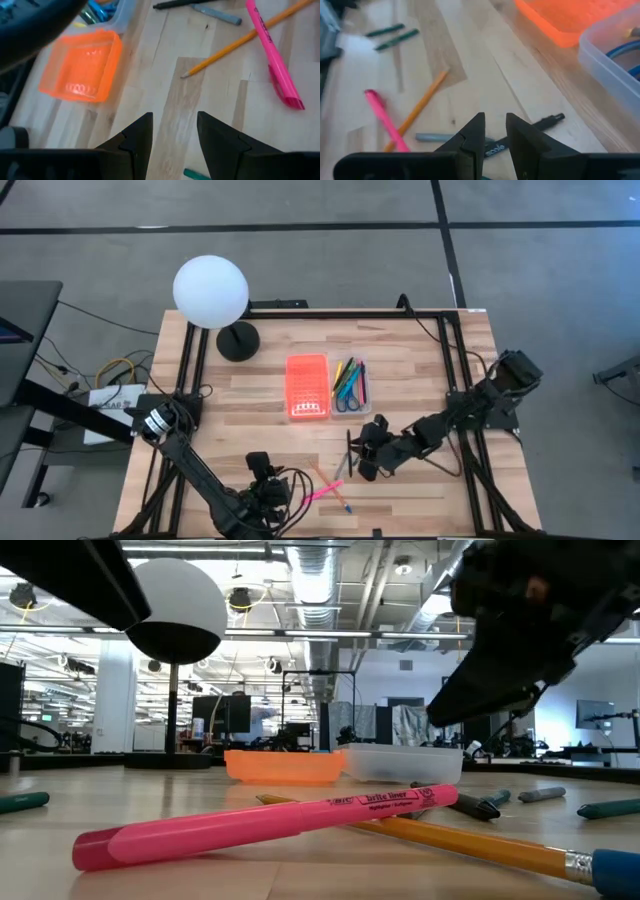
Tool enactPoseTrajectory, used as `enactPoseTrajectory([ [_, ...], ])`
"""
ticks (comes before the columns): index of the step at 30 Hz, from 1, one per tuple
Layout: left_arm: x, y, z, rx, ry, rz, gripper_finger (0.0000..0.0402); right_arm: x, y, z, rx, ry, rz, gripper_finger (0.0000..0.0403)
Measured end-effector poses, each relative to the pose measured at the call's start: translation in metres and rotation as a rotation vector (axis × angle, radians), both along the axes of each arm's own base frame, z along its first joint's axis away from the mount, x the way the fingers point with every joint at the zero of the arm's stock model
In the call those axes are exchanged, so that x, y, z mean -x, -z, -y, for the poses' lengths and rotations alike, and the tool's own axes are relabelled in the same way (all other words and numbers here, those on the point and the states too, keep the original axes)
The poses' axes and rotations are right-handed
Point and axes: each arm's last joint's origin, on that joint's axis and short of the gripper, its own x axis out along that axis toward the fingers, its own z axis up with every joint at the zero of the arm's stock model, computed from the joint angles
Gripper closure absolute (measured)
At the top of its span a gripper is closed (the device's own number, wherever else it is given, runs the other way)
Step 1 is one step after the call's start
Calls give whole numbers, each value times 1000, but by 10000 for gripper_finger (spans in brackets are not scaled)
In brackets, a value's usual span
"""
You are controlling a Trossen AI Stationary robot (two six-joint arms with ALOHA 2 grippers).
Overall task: Pick & place school supplies into a supply box
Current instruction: Put the black pen into the orange supply box
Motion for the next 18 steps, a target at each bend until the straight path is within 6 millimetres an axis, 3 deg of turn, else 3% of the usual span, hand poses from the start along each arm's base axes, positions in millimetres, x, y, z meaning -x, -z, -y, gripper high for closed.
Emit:
enactPoseTrajectory([
  [9, -1, -1, -1, -35, 24, 1, 253, -22, 18, 2, 33, 114, -156, 332],
  [18, -1, -1, -1, -37, 25, 3, 253, -28, 18, -1, 41, 184, -217, 332],
])
